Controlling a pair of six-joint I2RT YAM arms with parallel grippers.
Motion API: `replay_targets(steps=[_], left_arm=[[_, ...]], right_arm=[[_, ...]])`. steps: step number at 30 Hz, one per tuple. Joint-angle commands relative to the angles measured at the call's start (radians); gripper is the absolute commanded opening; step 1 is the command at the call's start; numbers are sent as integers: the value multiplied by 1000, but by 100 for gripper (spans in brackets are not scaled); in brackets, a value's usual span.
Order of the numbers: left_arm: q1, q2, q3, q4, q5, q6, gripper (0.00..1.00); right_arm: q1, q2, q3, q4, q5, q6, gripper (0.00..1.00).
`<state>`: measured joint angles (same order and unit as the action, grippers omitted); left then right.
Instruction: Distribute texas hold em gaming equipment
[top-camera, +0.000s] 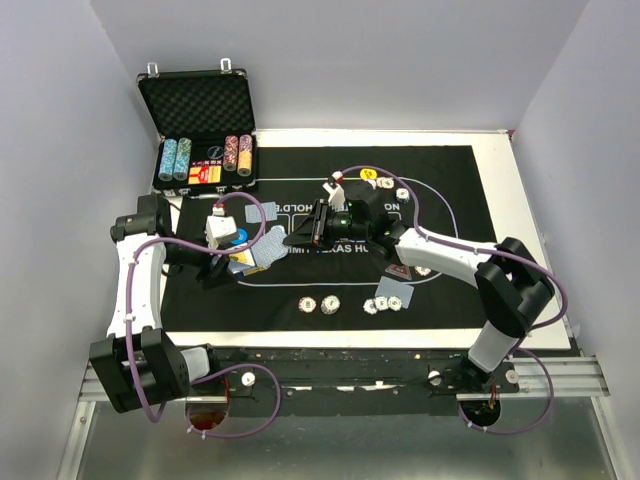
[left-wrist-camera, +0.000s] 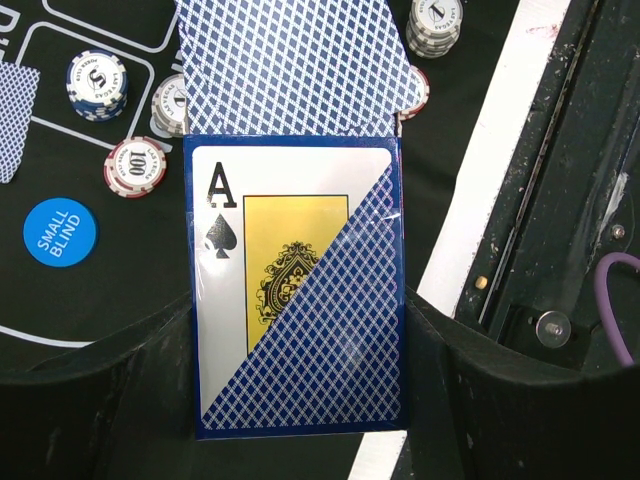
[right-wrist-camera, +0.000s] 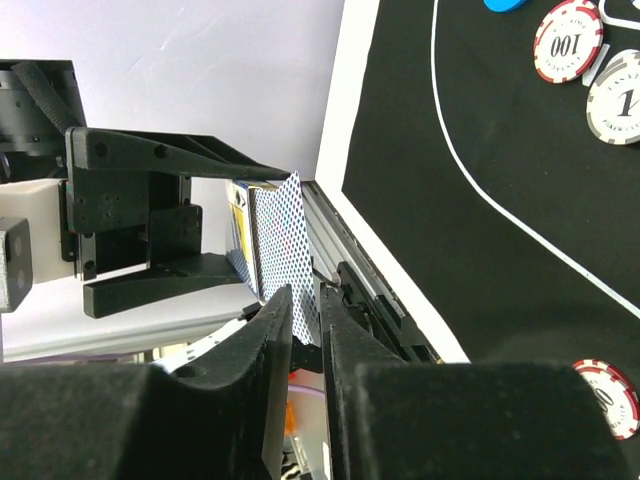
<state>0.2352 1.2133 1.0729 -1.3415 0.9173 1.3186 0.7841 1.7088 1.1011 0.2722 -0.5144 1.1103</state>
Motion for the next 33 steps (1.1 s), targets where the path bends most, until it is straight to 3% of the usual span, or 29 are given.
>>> replay_targets(steps=[1,4,21,33], left_arm=[[-2,8,24,-281,63,13,12],[-4,8,24,-280,63,11,12],[-2,15,15,-280,64,21,12],[-2,11,15,-280,60,13,12]], right_arm=[[-9,-8,-3,21,-12,17,21],[-28,-27,-17,18,-12,22,15],[-101,-109,-63,73,-38,80,13],[-149,-17,-10,168,-93,155,8]])
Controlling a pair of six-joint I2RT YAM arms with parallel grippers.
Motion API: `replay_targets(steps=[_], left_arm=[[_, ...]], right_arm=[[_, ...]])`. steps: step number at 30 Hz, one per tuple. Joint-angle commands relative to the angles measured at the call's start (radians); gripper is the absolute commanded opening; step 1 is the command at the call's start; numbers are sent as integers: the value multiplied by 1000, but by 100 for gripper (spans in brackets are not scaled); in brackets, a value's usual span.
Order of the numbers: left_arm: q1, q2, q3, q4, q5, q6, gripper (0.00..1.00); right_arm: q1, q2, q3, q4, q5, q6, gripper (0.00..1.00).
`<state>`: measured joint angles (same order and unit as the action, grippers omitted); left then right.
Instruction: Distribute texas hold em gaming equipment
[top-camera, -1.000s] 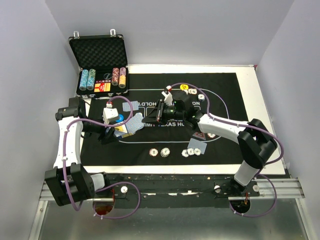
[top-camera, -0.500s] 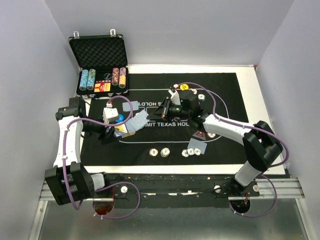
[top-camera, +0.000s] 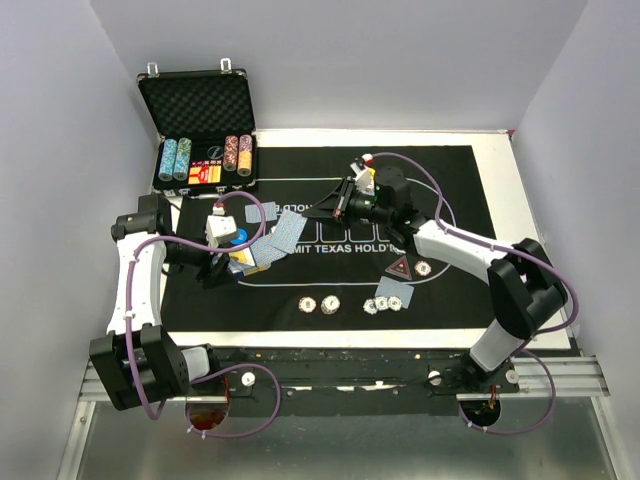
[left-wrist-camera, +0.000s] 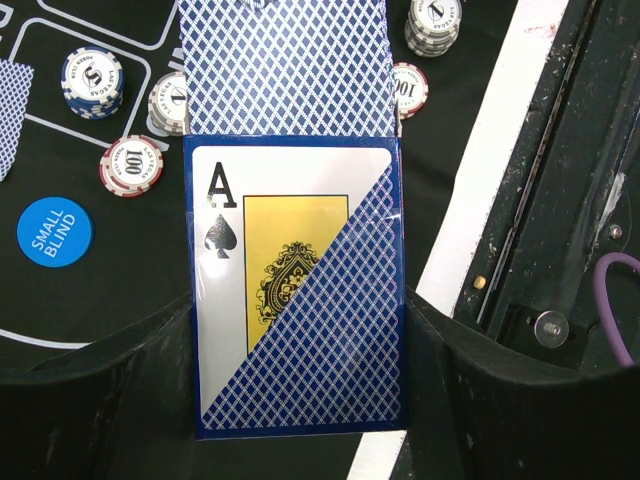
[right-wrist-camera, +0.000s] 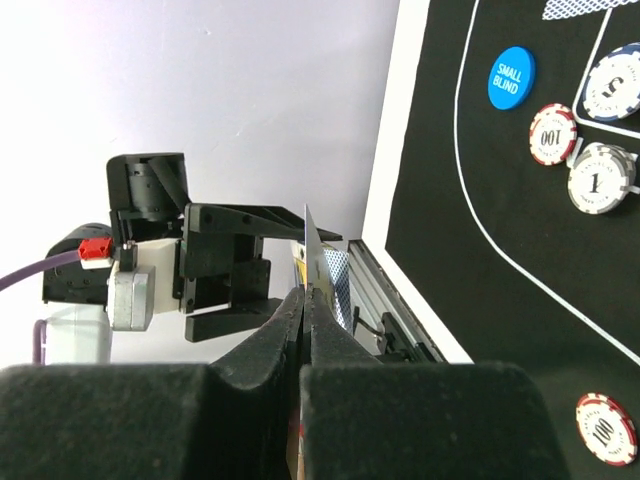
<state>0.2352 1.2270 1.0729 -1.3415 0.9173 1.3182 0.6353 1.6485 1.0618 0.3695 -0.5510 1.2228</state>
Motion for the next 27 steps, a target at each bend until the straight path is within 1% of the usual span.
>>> replay_targets(steps=[1,6,11,14,19,21,24,27], left_arm=[[-4,-3,13,-280,57,15,12],[-4,9,13,-280,60,16,12],[-2,20,19,-280,61,16,12],[-4,20,21,-280,61,15,12],[-2,19,19,-280,57,18,12],[-2,19,19,-280,61,19,12],[-2,22,21,-280,66,18,12],[-2,19,22,-280,65,13,12]], right_arm=[[0,46,20,92,-58,59,7],[0,62,-25,201,-72,144,1],[0,79,-59,289,-76,224,1],[-2,82,-54,276,-67,221,1],[4,86,-49,163,-43,138,1],[7,80,-72,161,-17,138,1],[7,106,-103,281,-13,217,1],[6,135,-95,336,-3,274,1]])
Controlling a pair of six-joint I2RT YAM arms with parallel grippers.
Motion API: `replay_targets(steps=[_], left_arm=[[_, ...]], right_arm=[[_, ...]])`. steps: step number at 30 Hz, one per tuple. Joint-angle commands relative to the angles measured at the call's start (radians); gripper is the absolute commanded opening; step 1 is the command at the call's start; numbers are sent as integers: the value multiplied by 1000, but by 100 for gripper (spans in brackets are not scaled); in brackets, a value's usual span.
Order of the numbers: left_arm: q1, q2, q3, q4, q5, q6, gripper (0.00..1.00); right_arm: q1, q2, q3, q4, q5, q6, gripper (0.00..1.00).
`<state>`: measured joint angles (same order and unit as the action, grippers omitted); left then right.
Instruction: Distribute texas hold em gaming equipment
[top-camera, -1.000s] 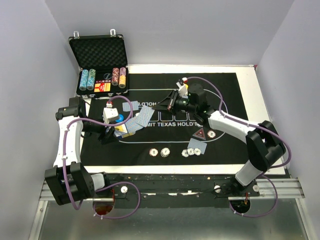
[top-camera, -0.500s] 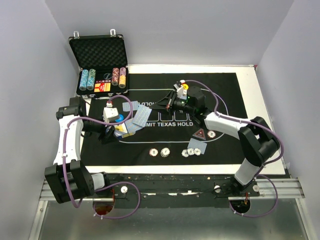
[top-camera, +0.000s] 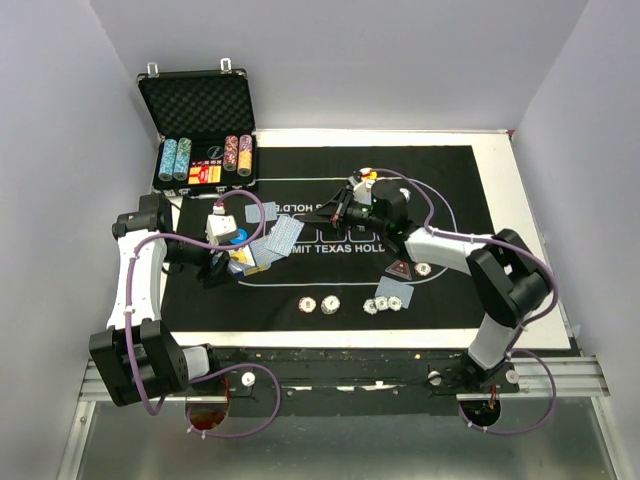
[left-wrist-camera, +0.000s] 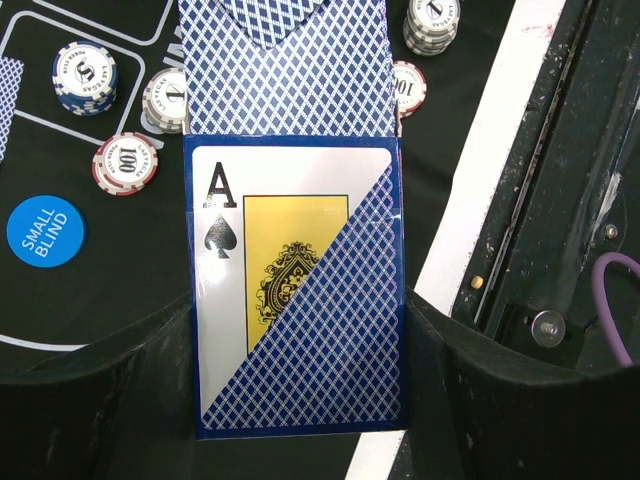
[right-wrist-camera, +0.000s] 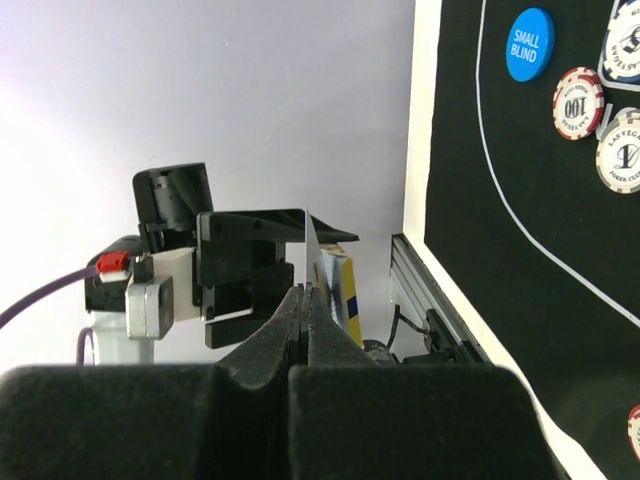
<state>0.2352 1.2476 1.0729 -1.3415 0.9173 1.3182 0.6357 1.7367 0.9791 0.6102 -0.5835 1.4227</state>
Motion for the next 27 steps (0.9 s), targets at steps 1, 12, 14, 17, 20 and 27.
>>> replay_targets(steps=[1,12,14,17,20,27], left_arm=[[-2,-5,21,-280,64,15,12],[-2,-8,9,-278,61,23,12],[-4,-5,13,-280,64,23,12],[-2,-5,16,-278,61,21,12],[-1,-2,19,-280,61,21,12],[0,3,21,-280,61,21,12]], right_arm=[[5,52,0,94,36,79,1],[-28,243,213,74,80,130,1],[-30,311,277,74,83,136,1],[-30,427,409,28,88,130,1],[-31,565,588,-44,88,107,1],[-33,699,830,-303,135,-69,1]])
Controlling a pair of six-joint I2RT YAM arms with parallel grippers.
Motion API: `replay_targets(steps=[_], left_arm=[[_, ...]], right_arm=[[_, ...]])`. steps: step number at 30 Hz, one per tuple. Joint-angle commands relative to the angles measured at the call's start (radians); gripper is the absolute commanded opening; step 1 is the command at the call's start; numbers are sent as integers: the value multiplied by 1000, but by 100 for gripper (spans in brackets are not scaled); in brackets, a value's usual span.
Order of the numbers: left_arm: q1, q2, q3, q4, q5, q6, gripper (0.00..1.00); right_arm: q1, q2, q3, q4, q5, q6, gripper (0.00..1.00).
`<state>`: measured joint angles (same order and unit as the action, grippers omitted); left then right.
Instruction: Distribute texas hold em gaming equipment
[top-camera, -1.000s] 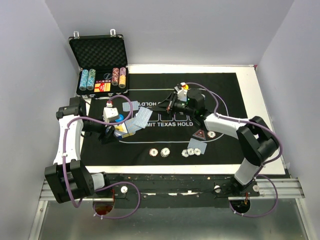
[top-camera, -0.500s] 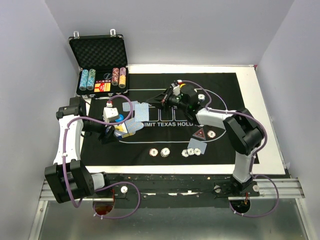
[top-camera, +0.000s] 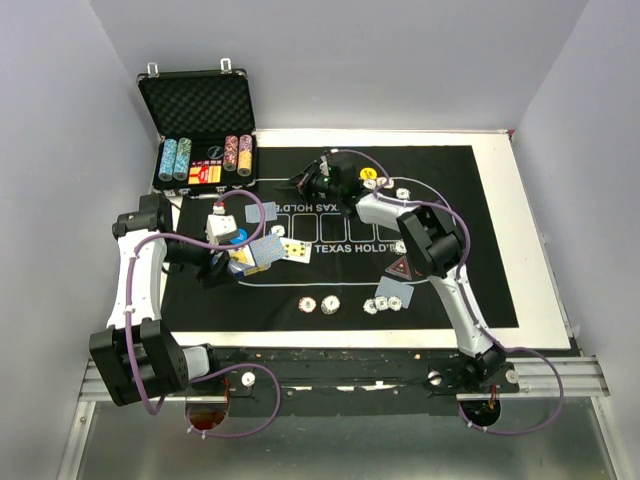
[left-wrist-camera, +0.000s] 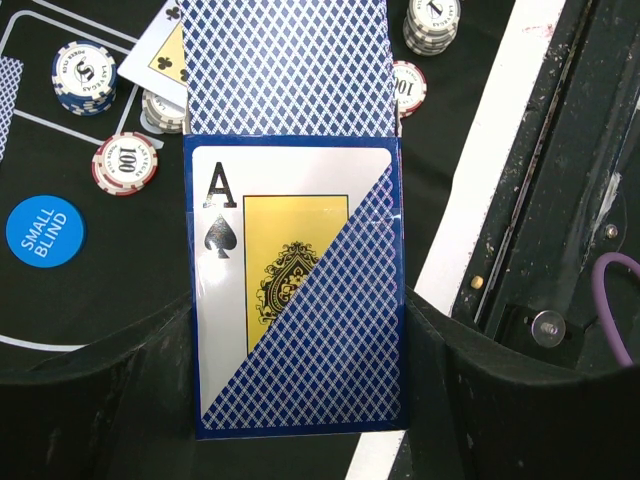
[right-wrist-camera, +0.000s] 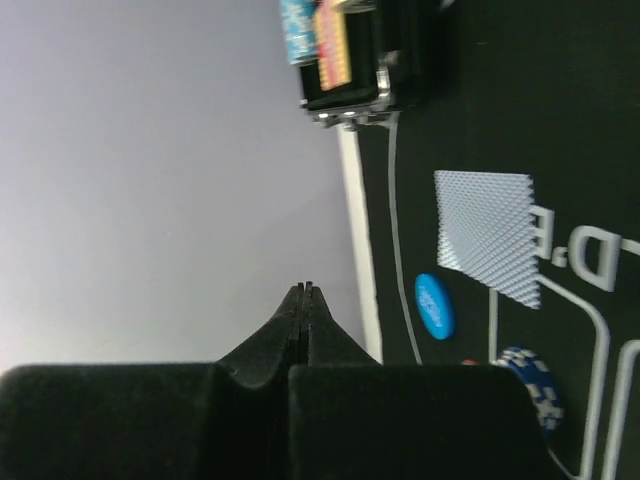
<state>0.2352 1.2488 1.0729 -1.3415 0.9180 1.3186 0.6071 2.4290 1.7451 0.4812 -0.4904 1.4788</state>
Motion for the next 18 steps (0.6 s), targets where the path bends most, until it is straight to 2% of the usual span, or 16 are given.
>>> replay_targets(steps=[1,3,5,7,13,18], left_arm=[[0,0,19,-280,59,22,12],[1,-3,18,-280,55,27,12],[4,-6,16,-281,51,27,12],[6,-9,16,-280,53,28,12],[4,-11,22,-281,59,22,12],[4,-19,19,-280,76,18,12]], right_arm=[[-9,-16,59,-231,56,-164,4],[-15,-76,9,-320,88,-268,24],[-26,-163,-106,-335,108,-345,38],[-35,-249,-227,-342,125,-415,46],[-26,-401,-433,-372,128,-648,62],[37,-409,-417,-453,248,-871,70]])
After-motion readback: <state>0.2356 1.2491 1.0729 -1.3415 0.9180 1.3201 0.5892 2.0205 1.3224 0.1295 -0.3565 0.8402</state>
